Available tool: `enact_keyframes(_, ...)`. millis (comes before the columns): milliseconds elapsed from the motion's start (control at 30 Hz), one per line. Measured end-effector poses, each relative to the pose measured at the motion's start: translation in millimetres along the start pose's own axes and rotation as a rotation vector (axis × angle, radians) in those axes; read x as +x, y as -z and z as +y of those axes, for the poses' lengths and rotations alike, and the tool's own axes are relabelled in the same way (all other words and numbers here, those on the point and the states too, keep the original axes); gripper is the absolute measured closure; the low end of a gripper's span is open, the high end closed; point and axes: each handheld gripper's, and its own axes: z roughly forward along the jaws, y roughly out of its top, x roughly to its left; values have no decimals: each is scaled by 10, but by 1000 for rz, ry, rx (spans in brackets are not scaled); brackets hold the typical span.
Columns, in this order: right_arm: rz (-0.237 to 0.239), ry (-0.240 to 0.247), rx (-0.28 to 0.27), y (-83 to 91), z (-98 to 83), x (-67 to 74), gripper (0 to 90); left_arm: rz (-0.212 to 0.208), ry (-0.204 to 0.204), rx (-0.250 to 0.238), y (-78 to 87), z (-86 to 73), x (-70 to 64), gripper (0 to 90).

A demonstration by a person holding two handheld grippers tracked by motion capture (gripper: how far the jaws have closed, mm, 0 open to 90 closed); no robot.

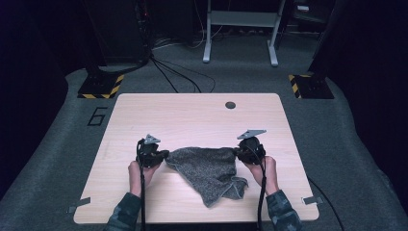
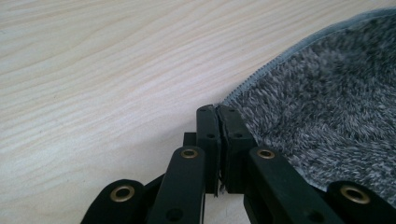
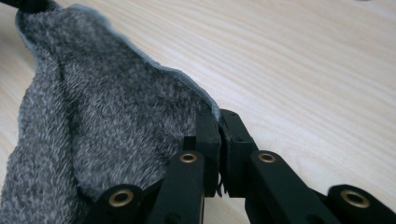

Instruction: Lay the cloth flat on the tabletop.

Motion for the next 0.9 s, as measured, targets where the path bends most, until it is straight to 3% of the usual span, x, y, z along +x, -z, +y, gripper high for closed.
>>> enact_keyframes(200, 18, 5, -10, 25, -89, 8, 872, -26, 23, 25, -68, 13, 52, 877)
enact_keyframes(333, 22, -10, -21, 13, -93, -15, 874, -37, 15, 53, -131, 16, 87, 881)
enact_keyframes(467, -3, -10, -18, -108, -13, -98, 876, -30, -1, 68, -211, 72, 134, 885)
enact_keyframes(600, -7, -27, 2, -326, 171, -290, 879, -27, -10, 84, -312, 195, 233, 888)
enact_keyframes(700, -38, -44, 0, -412, 394, -427, 881, -22, -7, 94, -378, 514, 386, 889)
enact_keyframes(733, -56, -39, -16, -417, 501, -484, 881, -22, -7, 94, -378, 514, 386, 890)
enact_keyframes(767, -73, -40, -21, -393, 624, -528, 881, -10, 1, 63, -303, 778, 465, 890)
enact_keyframes(833, -99, -35, -70, -280, 895, -612, 882, 20, -13, -8, -123, 1094, 496, 890)
enact_keyframes(900, -129, -19, -133, -53, 1156, -623, 881, 48, -45, -106, 146, 1393, 469, 890)
